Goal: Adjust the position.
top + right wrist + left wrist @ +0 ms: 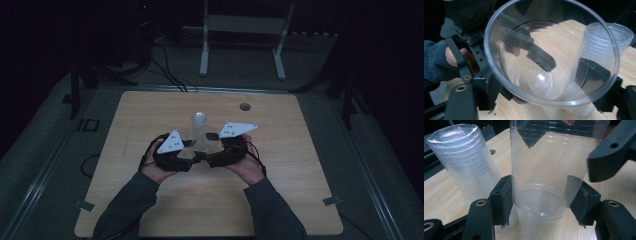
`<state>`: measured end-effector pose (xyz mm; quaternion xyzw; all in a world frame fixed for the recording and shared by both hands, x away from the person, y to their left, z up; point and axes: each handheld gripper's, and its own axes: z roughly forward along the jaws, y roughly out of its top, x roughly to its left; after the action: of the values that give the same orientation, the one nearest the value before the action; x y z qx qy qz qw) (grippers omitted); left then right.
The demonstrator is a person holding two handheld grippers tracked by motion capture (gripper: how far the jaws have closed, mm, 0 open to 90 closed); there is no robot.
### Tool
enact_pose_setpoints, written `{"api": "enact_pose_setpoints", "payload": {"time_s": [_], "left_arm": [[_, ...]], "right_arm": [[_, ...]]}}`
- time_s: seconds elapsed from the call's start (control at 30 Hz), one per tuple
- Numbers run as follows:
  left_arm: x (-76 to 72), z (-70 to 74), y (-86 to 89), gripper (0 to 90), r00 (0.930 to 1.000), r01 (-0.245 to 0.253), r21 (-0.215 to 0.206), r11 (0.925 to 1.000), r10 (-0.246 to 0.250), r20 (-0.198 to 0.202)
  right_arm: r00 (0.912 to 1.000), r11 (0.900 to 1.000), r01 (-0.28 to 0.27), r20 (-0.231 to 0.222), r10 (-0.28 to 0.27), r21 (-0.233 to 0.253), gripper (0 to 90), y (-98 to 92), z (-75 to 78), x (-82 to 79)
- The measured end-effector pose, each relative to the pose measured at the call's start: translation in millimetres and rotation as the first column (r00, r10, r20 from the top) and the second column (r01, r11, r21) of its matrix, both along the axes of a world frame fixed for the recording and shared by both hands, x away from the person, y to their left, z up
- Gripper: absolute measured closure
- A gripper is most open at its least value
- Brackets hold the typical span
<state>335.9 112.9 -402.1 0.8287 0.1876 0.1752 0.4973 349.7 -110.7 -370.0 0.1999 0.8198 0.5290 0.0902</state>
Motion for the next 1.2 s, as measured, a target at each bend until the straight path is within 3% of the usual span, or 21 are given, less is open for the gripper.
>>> {"api": "enact_pose_setpoints", "payload": {"time_s": [0.5,0.73,0.93,1.2], "left_arm": [[-0.5,1.0,3.2,40.8,1.0,0.008,-0.054,0.9985,-0.008,-0.006],[0.0,-0.1,3.9,40.8,0.9998,0.008,-0.087,0.9962,-0.01,-0.018],[0.5,-0.8,4.8,40.8,0.9995,0.012,-0.12,0.9928,-0.016,-0.028],[1.3,-3.9,4.0,40.8,0.9981,0.028,-0.163,0.9863,-0.037,-0.05]], "right_arm": [[0.9993,0.994,-0.012,-0.034,0.016,0.112,14.9,-5.7,-2.8,1.9],[0.9996,0.987,-0.01,-0.023,0.014,0.16,12.3,-7.3,-1.7,1.7],[0.9999,0.985,0.005,-0.016,-0.003,0.175,14.0,-6.9,-1.5,2.0],[0.9999,0.97,-0.003,-0.01,0.006,0.245,15.1,-7.3,-0.4,2.6]]}}
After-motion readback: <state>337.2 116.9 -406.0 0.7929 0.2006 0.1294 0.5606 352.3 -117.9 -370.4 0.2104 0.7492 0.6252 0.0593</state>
